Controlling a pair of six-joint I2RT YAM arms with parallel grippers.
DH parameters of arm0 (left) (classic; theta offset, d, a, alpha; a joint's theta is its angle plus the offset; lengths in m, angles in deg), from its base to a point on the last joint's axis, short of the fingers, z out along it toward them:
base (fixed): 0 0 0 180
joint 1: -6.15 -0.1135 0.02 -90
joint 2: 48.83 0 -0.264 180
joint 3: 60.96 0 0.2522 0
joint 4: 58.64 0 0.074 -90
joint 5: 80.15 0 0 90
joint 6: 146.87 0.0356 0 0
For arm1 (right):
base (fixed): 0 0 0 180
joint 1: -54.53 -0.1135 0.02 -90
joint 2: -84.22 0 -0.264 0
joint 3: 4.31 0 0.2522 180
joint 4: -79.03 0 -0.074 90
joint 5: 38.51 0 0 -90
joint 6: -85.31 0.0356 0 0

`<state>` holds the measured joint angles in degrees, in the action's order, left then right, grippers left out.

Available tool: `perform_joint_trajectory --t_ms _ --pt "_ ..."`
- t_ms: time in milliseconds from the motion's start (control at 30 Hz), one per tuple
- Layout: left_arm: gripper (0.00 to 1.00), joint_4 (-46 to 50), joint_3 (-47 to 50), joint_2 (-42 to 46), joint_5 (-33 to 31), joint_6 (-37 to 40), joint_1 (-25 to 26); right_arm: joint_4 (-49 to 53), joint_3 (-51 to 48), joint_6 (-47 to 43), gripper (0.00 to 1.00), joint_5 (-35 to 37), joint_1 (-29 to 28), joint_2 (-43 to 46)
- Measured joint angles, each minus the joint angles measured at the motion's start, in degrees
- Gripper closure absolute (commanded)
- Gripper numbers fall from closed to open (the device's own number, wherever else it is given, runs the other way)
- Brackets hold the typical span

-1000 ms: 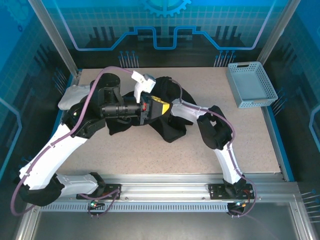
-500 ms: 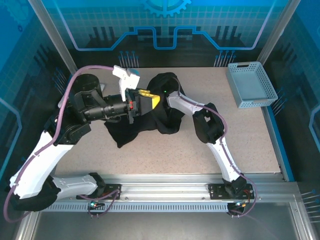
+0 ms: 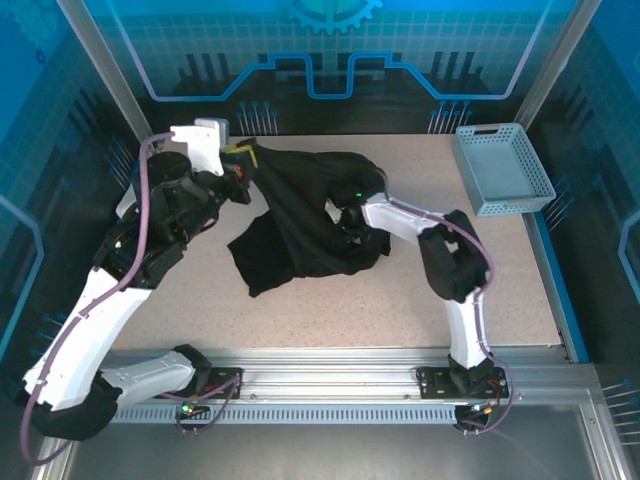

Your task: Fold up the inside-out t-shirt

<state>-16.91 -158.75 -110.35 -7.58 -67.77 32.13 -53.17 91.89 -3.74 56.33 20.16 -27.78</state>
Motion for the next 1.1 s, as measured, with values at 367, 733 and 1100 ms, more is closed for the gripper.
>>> perform_joint_trajectory --t_ms 367,733,1100 --pt "1.0 -3.32 6.99 -8.76 5.51 -10.12 -20.37 -10.8 -15.02 -4.92 1.0 -9.9 0.0 15.96" --pt "1.0 -10.84 12.9 -15.98 17.86 -19.45 -24.52 -18.4 -13.7 -5.86 1.0 -14.56 -0.22 16.06" --pt "1.0 -16.5 23.1 -18.6 15.13 -21.68 -25.14 -28.09 -14.8 -0.63 1.0 -23.85 6.36 30.99"
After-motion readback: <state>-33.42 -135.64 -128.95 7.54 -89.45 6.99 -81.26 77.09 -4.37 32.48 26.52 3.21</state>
